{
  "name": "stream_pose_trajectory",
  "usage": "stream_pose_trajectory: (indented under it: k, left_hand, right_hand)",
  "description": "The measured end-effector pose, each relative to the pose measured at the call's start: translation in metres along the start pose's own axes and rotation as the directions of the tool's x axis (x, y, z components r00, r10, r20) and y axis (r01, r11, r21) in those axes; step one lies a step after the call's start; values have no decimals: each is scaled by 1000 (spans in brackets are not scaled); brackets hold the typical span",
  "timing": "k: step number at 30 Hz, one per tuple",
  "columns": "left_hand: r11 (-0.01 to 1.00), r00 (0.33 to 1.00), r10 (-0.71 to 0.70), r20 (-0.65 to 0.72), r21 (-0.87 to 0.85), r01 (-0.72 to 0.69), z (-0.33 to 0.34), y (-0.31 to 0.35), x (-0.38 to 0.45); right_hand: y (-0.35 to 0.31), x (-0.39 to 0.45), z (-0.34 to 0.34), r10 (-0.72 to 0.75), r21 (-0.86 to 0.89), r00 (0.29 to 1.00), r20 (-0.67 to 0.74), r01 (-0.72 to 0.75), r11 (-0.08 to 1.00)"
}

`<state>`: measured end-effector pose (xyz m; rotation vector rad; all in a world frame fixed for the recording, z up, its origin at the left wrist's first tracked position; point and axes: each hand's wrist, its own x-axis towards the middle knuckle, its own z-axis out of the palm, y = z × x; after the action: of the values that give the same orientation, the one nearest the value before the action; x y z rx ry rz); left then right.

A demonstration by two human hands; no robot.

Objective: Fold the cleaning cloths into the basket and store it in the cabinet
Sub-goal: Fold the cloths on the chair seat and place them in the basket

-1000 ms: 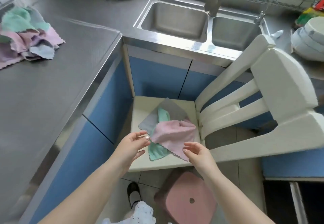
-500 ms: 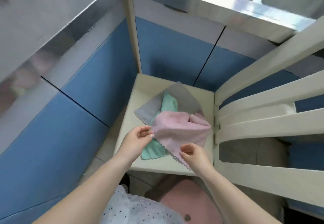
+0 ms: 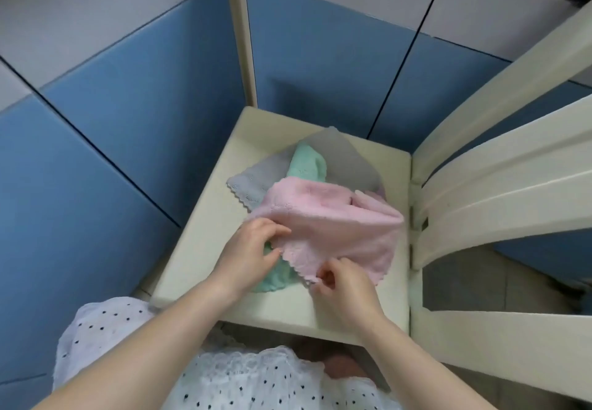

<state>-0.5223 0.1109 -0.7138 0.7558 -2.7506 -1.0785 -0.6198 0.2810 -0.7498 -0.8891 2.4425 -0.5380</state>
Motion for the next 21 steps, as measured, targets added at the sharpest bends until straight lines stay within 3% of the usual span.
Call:
stream_pose_trajectory:
  k: [6,9,11,15,21]
  left_hand:
    - [990,988,137,73,33,-140,21,-26,3]
    - [987,986,160,35,3,-160,26,-36,2]
    - [984,984,175,-34,-28,-176,26,-35,3]
    - [963,951,231,-204,-90,-253,13,-19,14]
    - [964,919,261,-296,35,-263,-34,6,60]
  right_hand:
    - [9,6,-5,13,202,1000,24,-17,979]
    - [6,2,-19,73,479,993,92,-109,871]
    - [-1,2,-35,92,567,993,78,-121,815]
    - [-21,15,-78,27,549,980,-195,87,831]
    - [-60,42,-161,-132,372,856,-500,350,860]
